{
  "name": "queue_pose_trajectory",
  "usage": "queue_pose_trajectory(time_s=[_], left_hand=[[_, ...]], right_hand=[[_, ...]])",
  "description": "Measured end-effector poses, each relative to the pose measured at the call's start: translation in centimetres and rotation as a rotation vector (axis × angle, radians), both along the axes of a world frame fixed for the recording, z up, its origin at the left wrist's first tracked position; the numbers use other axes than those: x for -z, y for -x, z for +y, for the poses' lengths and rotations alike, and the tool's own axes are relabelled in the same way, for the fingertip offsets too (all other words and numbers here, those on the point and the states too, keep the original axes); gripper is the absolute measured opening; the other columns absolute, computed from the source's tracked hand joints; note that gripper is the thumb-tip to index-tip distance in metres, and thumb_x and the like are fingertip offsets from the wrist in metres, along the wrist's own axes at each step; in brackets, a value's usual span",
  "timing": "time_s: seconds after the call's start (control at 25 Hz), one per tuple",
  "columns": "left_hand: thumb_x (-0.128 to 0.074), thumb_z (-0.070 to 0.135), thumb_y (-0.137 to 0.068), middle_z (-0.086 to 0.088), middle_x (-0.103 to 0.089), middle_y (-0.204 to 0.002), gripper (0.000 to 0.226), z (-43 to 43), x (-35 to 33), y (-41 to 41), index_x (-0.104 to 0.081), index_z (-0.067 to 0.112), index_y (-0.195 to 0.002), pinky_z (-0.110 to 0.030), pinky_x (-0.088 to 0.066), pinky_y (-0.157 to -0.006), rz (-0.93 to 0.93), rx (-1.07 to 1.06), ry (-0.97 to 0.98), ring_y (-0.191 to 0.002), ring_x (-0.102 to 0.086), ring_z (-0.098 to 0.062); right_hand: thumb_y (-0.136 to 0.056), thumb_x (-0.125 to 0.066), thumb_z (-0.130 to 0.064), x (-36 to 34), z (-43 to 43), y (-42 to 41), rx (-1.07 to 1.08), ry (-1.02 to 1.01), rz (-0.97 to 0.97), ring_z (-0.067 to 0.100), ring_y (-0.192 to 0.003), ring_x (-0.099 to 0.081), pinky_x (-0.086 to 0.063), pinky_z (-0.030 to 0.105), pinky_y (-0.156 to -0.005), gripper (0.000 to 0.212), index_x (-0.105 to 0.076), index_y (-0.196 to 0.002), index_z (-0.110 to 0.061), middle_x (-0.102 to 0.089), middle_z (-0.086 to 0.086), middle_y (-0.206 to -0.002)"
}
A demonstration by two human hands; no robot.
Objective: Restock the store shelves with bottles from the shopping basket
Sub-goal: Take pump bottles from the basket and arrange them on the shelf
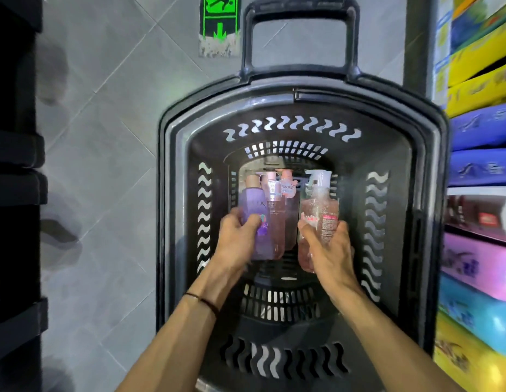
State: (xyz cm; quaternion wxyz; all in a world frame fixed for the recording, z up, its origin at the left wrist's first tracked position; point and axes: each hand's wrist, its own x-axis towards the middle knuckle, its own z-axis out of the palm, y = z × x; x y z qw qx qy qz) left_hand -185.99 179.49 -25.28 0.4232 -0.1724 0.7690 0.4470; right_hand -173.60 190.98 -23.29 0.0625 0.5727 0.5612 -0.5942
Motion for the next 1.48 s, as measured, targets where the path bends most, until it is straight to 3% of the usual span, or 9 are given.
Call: queue_pose_trajectory(time_s=[0.12,0.28,0.48,0.56,0.68,0.8,1.0,1.2,1.48], left_hand=[[-0.05,0.011,-0.095,-0.006,-0.069,-0.102,0.027,-0.7,-7.4,1.7,-0.06,0.013,-0.12,-0.045,-0.063,-0.074,-0.143,-0.075,-0.2,-0.084,-0.07,-0.018],[-0.053,0.01,-0.086,-0.007,-0.069,-0.105,0.033,-1.2,-17.8,3.9,-0.052,0.016,-0.118,-0.056,-0.058,-0.085,-0.146,-0.045,-0.31,-0.087,-0.071,-0.024],[-0.084,-0.001,-0.072,0.009,-0.073,-0.099,0.074,0.1,-33.6,4.2,-0.045,0.013,-0.133,-0.028,-0.058,-0.077,0.04,0.222,-0.405,-0.09,-0.07,-0.009],[-0.089,0.006,-0.066,-0.001,-0.071,-0.104,0.08,0.9,-39.6,4.2,-0.046,0.016,-0.133,-0.035,-0.059,-0.079,0.08,0.219,-0.435,-0.092,-0.071,-0.019],[-0.086,0.017,-0.062,-0.023,-0.065,-0.109,0.072,2.1,-48.0,3.6,-0.053,0.028,-0.126,-0.069,-0.056,-0.079,0.138,0.184,-0.53,-0.096,-0.066,-0.053],[-0.076,0.005,-0.069,-0.019,-0.072,-0.102,0.069,2.7,-55.4,2.8,-0.049,0.023,-0.13,-0.055,-0.057,-0.069,0.243,0.171,-0.605,-0.077,-0.067,-0.038],[-0.085,0.005,-0.071,-0.022,-0.071,-0.101,0.072,3.2,-67.0,0.4,-0.048,0.024,-0.13,-0.043,-0.06,-0.066,0.441,0.207,-0.675,-0.075,-0.071,-0.028],[-0.076,-0.016,-0.078,-0.015,-0.07,-0.085,0.068,4.1,-75.3,-0.2,-0.044,0.015,-0.129,-0.041,-0.058,-0.058,0.549,0.306,-0.857,-0.061,-0.065,-0.028],[-0.088,0.017,-0.061,-0.02,-0.07,-0.095,0.075,2.3,-85.1,-3.8,-0.048,0.028,-0.124,-0.052,-0.061,-0.064,0.592,0.521,-1.126,-0.068,-0.069,-0.026]], right_hand=[[-0.088,-0.061,-0.065,-5.2,1.0,0.6,-0.027,0.001,0.036,0.02,-0.146,-0.034,-0.024,0.039,-0.121,0.094,-0.021,-0.158,-0.018,-0.036,-0.004,-0.157],[-0.074,-0.06,-0.08,-15.5,2.2,1.4,-0.024,-0.03,0.078,0.021,-0.137,-0.045,-0.037,0.052,-0.115,0.1,-0.035,-0.151,-0.02,-0.046,0.001,-0.151],[-0.069,-0.077,-0.071,-31.3,3.8,2.3,0.1,-0.054,0.202,0.016,-0.113,-0.065,-0.053,0.041,-0.097,0.083,-0.057,-0.133,-0.023,-0.067,-0.002,-0.126],[-0.063,-0.077,-0.069,-37.3,4.6,2.2,0.074,-0.086,0.239,0.01,-0.1,-0.066,-0.054,0.037,-0.09,0.069,-0.061,-0.116,-0.027,-0.069,-0.011,-0.11],[-0.065,-0.086,-0.04,-46.1,6.1,1.6,0.048,-0.142,0.378,0.007,-0.071,-0.062,-0.057,0.036,-0.072,0.046,-0.061,-0.098,-0.022,-0.067,-0.013,-0.079],[-0.077,-0.084,-0.004,-53.1,6.9,0.7,0.058,-0.145,0.533,0.009,-0.068,-0.061,-0.057,0.027,-0.064,0.041,-0.059,-0.11,-0.006,-0.065,0.004,-0.086],[-0.061,-0.091,-0.033,-63.7,7.3,-0.9,0.09,-0.115,0.741,0.04,-0.091,-0.068,-0.055,0.067,-0.085,0.062,-0.063,-0.114,-0.018,-0.071,0.013,-0.098],[-0.069,-0.082,-0.014,-73.5,5.1,-3.2,0.197,-0.082,0.967,0.034,-0.069,-0.067,-0.06,0.044,-0.061,0.068,-0.052,-0.129,-0.004,-0.066,0.025,-0.094],[-0.065,-0.077,-0.022,-83.3,-1.9,-9.6,0.442,-0.393,1.081,0.028,-0.081,-0.065,-0.056,0.048,-0.079,0.047,-0.069,-0.112,-0.02,-0.071,0.008,-0.095]])
